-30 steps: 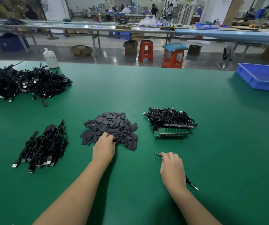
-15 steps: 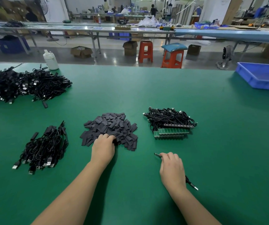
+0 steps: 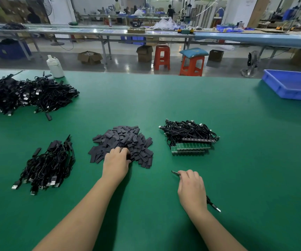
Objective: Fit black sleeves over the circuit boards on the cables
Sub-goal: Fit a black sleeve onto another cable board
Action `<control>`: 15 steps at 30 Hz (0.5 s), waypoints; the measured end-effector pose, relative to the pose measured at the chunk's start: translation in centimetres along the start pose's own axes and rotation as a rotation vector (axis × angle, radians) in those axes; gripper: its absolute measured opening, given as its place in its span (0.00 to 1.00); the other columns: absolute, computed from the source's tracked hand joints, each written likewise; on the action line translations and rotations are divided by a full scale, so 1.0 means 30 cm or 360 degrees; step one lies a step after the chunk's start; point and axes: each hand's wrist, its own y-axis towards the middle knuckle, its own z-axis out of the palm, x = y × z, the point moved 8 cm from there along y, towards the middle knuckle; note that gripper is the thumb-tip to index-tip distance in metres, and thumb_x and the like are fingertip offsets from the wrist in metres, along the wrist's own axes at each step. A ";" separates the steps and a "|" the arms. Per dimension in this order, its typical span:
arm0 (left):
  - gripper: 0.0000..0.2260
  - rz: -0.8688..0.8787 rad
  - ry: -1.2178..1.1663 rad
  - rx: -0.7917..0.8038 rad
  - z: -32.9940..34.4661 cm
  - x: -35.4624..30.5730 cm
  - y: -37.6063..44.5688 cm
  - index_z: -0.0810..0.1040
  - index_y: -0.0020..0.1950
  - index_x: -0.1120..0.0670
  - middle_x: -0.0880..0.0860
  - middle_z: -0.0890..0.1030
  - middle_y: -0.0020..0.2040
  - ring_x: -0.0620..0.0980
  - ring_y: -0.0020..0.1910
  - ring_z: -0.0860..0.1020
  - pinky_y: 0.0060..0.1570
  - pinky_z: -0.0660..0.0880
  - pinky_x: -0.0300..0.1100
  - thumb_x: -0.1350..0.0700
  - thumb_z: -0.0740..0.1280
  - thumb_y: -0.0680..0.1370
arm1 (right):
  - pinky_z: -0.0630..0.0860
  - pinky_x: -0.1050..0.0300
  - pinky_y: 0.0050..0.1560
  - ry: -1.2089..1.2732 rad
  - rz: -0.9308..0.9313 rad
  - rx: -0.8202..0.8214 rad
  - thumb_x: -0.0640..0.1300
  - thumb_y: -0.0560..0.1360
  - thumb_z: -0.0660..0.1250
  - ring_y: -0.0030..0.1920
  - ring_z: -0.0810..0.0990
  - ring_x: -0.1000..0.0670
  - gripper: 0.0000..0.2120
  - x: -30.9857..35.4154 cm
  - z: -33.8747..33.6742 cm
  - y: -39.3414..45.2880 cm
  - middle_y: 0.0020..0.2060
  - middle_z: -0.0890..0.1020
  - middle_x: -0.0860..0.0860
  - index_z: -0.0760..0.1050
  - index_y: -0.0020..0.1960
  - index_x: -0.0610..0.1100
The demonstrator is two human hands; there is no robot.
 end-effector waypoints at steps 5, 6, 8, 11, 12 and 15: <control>0.19 -0.0105 -0.0206 0.0114 0.026 0.029 0.008 0.73 0.67 0.52 0.52 0.75 0.58 0.57 0.57 0.75 0.59 0.72 0.51 0.52 0.70 0.77 | 0.72 0.56 0.54 -0.0007 -0.0004 0.0020 0.40 0.79 0.64 0.49 0.74 0.50 0.14 0.000 0.000 0.001 0.48 0.79 0.53 0.78 0.63 0.47; 0.19 -0.0112 -0.0233 0.0109 0.027 0.034 0.006 0.74 0.66 0.52 0.52 0.76 0.57 0.57 0.56 0.75 0.58 0.72 0.51 0.52 0.71 0.77 | 0.72 0.56 0.54 -0.0005 -0.0005 0.0019 0.40 0.79 0.64 0.49 0.74 0.50 0.14 0.001 0.000 0.000 0.48 0.79 0.53 0.78 0.63 0.47; 0.18 -0.0105 -0.0264 0.0079 0.024 0.038 0.003 0.75 0.66 0.51 0.51 0.76 0.57 0.57 0.55 0.76 0.58 0.72 0.51 0.52 0.71 0.77 | 0.72 0.56 0.54 -0.0010 -0.0008 0.0016 0.41 0.79 0.63 0.48 0.74 0.50 0.13 0.002 -0.002 0.000 0.47 0.79 0.53 0.79 0.62 0.47; 0.17 -0.0085 -0.0281 0.0047 0.022 0.038 -0.004 0.77 0.65 0.50 0.50 0.77 0.54 0.57 0.53 0.76 0.57 0.73 0.50 0.50 0.71 0.77 | 0.73 0.55 0.52 -0.0001 -0.0007 -0.0006 0.40 0.78 0.64 0.47 0.74 0.49 0.12 0.003 -0.009 -0.001 0.46 0.79 0.52 0.80 0.59 0.46; 0.17 -0.0084 -0.0292 0.0039 0.022 0.039 -0.007 0.78 0.65 0.50 0.50 0.77 0.53 0.57 0.52 0.75 0.56 0.73 0.49 0.50 0.70 0.77 | 0.73 0.55 0.52 0.0001 -0.0005 -0.0013 0.40 0.78 0.65 0.47 0.75 0.49 0.11 0.004 -0.011 -0.002 0.45 0.79 0.52 0.80 0.59 0.46; 0.14 -0.0040 -0.0329 -0.0021 0.021 0.031 -0.025 0.81 0.64 0.50 0.47 0.74 0.46 0.55 0.49 0.73 0.52 0.72 0.45 0.52 0.69 0.79 | 0.73 0.54 0.52 0.0013 -0.0007 -0.0017 0.40 0.78 0.65 0.47 0.75 0.48 0.11 0.007 -0.013 -0.002 0.45 0.80 0.51 0.81 0.58 0.46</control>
